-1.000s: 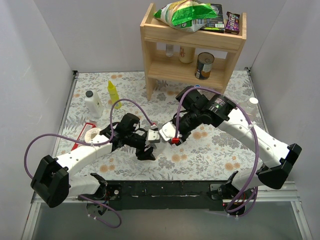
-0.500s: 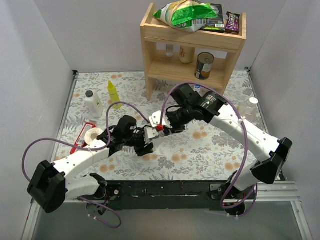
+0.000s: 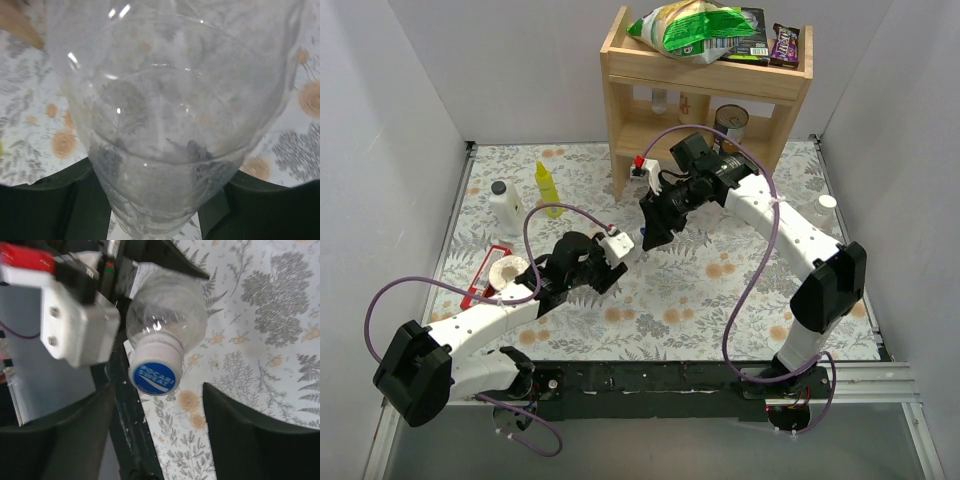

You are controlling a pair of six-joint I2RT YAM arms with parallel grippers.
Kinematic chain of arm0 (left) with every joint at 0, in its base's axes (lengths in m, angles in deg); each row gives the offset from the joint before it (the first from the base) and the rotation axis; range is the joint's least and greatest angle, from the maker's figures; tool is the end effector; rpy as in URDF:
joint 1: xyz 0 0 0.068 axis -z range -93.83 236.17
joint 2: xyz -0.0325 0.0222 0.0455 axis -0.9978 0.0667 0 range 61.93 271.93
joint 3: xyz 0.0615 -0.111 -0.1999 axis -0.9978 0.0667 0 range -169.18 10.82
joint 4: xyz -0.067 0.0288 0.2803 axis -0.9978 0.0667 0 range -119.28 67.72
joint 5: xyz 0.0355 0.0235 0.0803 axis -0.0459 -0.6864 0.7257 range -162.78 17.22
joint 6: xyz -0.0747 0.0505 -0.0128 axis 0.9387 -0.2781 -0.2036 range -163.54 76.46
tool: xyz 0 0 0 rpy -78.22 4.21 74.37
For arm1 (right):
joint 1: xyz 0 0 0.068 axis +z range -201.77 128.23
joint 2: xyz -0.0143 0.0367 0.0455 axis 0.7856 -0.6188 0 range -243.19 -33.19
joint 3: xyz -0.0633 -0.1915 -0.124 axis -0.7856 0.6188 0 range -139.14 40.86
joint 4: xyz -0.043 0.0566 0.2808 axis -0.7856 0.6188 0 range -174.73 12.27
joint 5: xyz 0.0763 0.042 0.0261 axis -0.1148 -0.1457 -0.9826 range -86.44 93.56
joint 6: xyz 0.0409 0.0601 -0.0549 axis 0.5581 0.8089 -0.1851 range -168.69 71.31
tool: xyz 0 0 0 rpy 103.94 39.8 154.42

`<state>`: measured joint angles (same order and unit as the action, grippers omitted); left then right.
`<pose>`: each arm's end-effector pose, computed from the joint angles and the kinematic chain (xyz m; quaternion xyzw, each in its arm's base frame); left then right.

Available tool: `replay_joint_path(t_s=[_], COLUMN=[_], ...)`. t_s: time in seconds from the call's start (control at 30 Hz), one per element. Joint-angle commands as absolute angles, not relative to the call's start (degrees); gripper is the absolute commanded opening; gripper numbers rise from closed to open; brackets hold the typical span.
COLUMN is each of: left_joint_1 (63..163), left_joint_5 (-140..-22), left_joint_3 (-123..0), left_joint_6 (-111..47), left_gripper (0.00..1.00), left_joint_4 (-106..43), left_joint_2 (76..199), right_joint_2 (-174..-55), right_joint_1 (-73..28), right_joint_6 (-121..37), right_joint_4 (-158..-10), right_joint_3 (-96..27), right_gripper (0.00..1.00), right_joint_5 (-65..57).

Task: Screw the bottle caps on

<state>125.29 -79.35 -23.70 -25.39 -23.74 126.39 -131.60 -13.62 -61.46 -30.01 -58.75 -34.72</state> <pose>0.2399 -0.2070 0.1427 0.1873 0.8679 -0.2638 0.3769 0.2902 0.2923 0.2924 -0.4784 0.7660 0.3688 0.2201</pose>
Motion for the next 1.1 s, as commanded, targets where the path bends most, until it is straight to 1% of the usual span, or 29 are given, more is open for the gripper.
replay_joint_path(t_s=[0.0, 0.07, 0.17, 0.2, 0.23, 0.27, 0.3, 0.37, 0.43, 0.47, 0.5, 0.57, 0.63, 0.8, 0.87, 1.07], left_joint_1=[124.8, 124.8, 124.7, 124.6, 124.5, 124.3, 124.2, 124.1, 124.1, 124.1, 124.1, 124.1, 124.1, 124.1, 124.1, 124.1], left_joint_5=[-75.0, -78.9, -84.8, -89.8, -92.8, -95.6, -101.7, -106.8, -112.0, -113.3, -114.0, -116.5, -117.3, -117.4, -117.5, -117.7], left_joint_3=[-23.8, -23.2, -22.0, -22.0, -22.0, -22.0, -22.2, -23.2, -24.0, -25.0, -25.5, -26.8, -27.2, -27.9, -28.2, -28.6], left_joint_6=[-22.0, -22.7, -24.6, -25.3, -25.9, -28.3, -28.9, -30.9, -31.7, -32.0, -32.4, -34.3, -36.1, -37.2, -37.6, -37.9], left_gripper=[0.00, 0.00, 0.00, 0.00, 0.00, 0.00, 0.00, 0.00, 0.00, 0.00, 0.00, 0.00, 0.00, 0.00, 0.00, 0.00], left_joint_4=[-35.1, -33.4, -30.7, -30.0, -28.3, -27.4, -26.8, -25.1, -23.1, -22.4, -21.6, -18.6, -17.0, -16.7, -16.5, -16.0], left_joint_2=[124.8, 124.7, 124.2, 124.0, 123.7, 123.0, 122.7, 122.0, 122.3, 122.6, 123.3, 124.0, 124.4, 124.2, 124.2, 124.4], right_joint_2=[-133.6, -133.6, -131.4, -130.1, -127.2, -125.4, -123.5, -118.3, -115.6, -115.1, -114.9, -114.1, -113.3, -114.1, -114.7, -114.7], right_joint_1=[-16.1, -19.8, -23.9, -24.3, -24.4, -24.3, -24.1, -22.8, -19.8, -18.5, -17.0, -13.4, -11.8, -9.4, -9.1, -6.5], right_joint_6=[-56.0, -58.3, -68.5, -72.3, -81.6, -85.2, -87.8, -91.8, -97.2, -105.0, -108.9, -115.8, -117.2, -123.3, -123.4, -124.4], right_joint_4=[-25.3, -26.2, -26.1, -25.8, -25.4, -25.8, -27.1, -30.1, -28.5, -26.8, -22.2, -20.1, -20.6, -15.8, -15.1, -15.5], right_joint_3=[-65.2, -71.3, -73.0, -71.9, -70.6, -68.8, -63.9, -59.4, -56.7, -56.6, -56.6, -56.1, -54.8, -55.4, -55.7, -55.4], right_gripper=[0.88, 0.90, 0.91, 0.90, 0.90, 0.89, 0.89, 0.89, 0.88, 0.87, 0.85, 0.82, 0.81, 0.73, 0.70, 0.67], right_joint_5=[-46.5, -48.2, -50.5, -51.4, -52.9, -54.2, -55.1, -55.2, -53.1, -52.1, -50.8, -46.7, -44.5, -42.3, -42.6, -42.6])
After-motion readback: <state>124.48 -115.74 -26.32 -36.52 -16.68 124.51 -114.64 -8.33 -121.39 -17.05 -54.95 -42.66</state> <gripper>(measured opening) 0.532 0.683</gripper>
